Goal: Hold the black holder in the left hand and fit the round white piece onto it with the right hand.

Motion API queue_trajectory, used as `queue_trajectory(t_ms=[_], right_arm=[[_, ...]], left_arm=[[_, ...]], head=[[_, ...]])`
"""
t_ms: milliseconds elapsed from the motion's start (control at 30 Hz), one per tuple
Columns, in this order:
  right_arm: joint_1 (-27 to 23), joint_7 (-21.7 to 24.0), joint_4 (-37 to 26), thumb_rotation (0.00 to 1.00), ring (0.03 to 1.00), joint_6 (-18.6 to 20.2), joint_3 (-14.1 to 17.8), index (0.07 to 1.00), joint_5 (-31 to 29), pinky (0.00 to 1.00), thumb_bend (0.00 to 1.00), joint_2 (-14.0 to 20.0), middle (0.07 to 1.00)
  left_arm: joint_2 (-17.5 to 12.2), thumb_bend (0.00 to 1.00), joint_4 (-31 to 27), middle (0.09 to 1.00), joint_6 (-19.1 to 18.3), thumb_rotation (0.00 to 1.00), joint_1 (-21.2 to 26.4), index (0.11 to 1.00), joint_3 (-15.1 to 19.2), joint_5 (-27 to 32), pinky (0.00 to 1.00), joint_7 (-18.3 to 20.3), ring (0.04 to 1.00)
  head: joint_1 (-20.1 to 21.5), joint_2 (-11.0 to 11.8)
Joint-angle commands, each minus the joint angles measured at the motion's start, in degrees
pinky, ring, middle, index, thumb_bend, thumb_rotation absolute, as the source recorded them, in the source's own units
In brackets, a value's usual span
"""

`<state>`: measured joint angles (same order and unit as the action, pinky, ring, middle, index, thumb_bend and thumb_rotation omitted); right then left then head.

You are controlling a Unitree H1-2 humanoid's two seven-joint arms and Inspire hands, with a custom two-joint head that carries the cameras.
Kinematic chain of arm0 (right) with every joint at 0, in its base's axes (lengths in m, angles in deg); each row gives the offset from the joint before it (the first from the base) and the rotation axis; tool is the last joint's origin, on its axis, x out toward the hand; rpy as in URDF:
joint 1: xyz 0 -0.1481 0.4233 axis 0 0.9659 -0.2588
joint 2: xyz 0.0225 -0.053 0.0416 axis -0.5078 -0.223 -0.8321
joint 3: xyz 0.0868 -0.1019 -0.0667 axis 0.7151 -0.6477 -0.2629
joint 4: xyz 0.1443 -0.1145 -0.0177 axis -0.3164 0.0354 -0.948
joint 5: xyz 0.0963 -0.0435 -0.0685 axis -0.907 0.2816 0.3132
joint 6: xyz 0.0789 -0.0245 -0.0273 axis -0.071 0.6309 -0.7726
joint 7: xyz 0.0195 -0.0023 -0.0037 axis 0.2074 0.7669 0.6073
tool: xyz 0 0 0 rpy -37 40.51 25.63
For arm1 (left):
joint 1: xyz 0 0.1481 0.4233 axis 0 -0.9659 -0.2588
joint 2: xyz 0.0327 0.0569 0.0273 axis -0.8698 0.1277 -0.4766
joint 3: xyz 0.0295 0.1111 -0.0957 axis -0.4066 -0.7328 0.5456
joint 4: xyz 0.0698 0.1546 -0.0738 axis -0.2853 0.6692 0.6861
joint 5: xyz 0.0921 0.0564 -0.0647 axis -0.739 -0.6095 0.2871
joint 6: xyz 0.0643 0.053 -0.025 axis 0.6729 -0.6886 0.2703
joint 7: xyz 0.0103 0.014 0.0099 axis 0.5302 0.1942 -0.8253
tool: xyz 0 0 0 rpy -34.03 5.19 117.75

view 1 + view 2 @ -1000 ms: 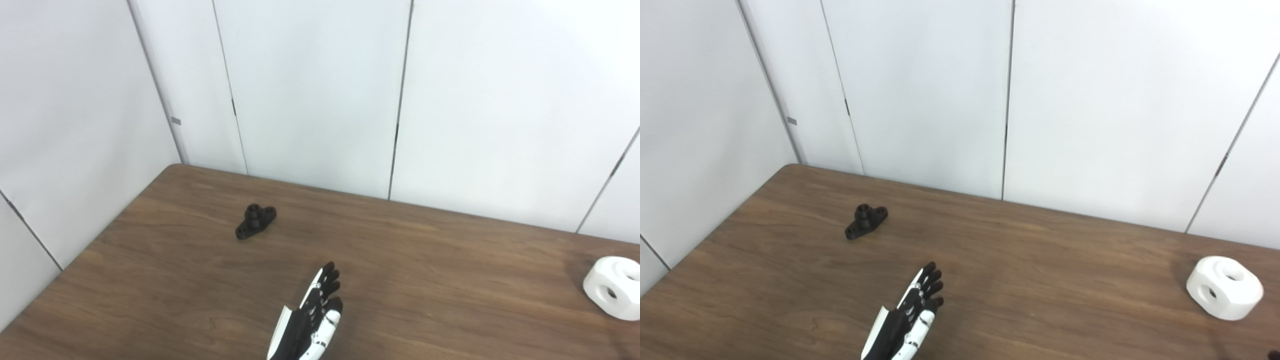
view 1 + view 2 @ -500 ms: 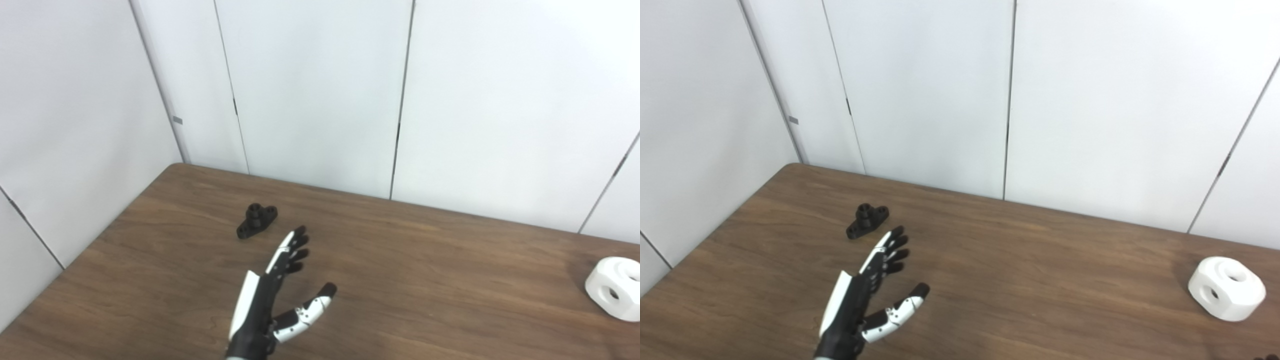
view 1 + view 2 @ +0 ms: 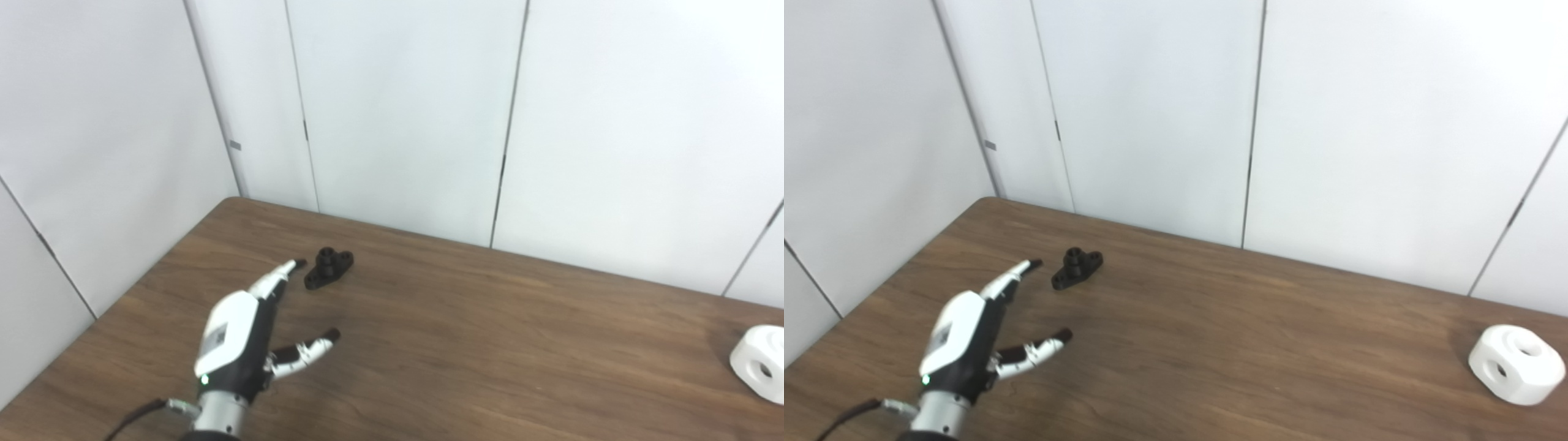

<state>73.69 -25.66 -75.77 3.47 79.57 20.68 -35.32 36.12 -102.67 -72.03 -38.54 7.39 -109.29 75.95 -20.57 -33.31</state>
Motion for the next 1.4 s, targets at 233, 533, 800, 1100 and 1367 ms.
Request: queue_trajectory(t_ms=[233,533,800,1100,1367], right_arm=[[1.46,-0.18,0.10,1.00,0.971,0.61,-1.77,0.939,-0.96,0.94,0.63,-2.40,0.962],[1.87,-0.38,-0.44,1.00,0.978,0.99,-1.58,0.932,-1.48,0.96,0.62,-3.17,0.960],[1.82,-0.47,-1.45,1.00,0.974,1.24,-1.35,0.948,-1.71,0.96,0.63,-3.00,0.962],[2.53,-0.63,-2.05,1.00,0.975,1.34,-1.30,0.943,-1.19,0.97,0.62,-2.73,0.961],[2.94,-0.84,-1.96,1.00,0.968,0.93,-0.80,0.946,-1.27,0.97,0.63,-2.61,0.954]], left_arm=[[-6.35,0.83,6.19,0.948,-0.69,0.49,5.69,0.878,1.35,-10.75,0.98,2.35,0.976],[-9.16,0.83,16.32,0.959,-2.11,0.55,11.56,0.868,0.77,-13.02,1.00,4.03,0.990],[-9.69,0.83,26.69,0.961,-3.10,0.55,17.67,0.865,-0.78,-13.52,1.00,3.33,0.999],[-7.28,0.84,36.08,0.960,-3.19,0.51,24.58,0.855,2.53,-5.83,1.00,0.90,0.990],[-6.94,0.84,42.98,0.954,-3.21,0.48,28.85,0.850,2.14,-4.98,1.00,-1.45,0.984]], head=[[0.57,-0.42],[0.97,-0.70],[1.04,-1.09],[1.24,-1.50],[0.83,-1.82]])
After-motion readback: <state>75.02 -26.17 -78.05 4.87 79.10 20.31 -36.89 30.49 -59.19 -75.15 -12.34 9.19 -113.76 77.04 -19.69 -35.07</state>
